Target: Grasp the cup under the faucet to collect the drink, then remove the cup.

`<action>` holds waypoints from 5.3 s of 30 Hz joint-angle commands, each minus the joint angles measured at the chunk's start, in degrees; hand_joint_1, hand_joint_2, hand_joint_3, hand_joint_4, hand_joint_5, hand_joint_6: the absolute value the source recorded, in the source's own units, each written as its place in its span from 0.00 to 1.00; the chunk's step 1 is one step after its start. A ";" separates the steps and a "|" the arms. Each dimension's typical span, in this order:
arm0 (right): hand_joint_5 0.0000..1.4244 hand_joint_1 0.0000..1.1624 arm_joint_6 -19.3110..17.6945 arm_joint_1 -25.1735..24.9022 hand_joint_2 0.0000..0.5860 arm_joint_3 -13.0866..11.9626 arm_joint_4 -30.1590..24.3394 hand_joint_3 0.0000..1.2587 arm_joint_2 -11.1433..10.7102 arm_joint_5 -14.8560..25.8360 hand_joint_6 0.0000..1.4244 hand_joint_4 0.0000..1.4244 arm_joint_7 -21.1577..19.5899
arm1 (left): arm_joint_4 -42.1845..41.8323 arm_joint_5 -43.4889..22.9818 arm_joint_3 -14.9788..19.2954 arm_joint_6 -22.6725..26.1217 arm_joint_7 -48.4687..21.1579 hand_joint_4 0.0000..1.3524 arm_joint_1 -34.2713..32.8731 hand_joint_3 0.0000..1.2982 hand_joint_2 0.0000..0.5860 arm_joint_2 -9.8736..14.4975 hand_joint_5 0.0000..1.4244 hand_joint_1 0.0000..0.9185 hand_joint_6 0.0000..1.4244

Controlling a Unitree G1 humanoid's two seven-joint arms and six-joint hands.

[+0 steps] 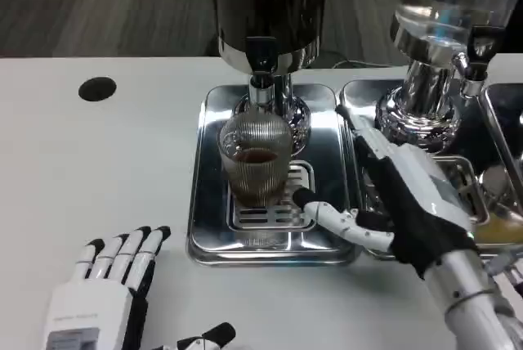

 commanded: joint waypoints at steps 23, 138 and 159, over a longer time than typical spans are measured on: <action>0.00 0.35 -0.72 -16.38 0.27 1.05 18.10 0.00 4.12 7.27 0.00 0.00 3.28 | -2.13 -3.00 3.00 0.72 1.48 0.00 3.61 0.23 0.18 1.57 0.11 0.00 0.08; 0.50 0.77 -8.65 -3.97 0.30 -3.10 12.02 0.58 2.67 3.57 0.37 0.56 -14.74 | -0.48 -9.52 6.36 -4.80 3.12 0.07 2.95 0.44 0.27 1.99 0.13 0.00 0.08; 0.50 0.77 -9.10 9.59 0.30 -7.01 -1.30 0.57 -0.03 3.82 0.38 0.56 -11.74 | -0.30 -8.93 5.60 -4.81 2.83 0.05 2.09 0.43 0.27 2.27 0.13 0.00 0.07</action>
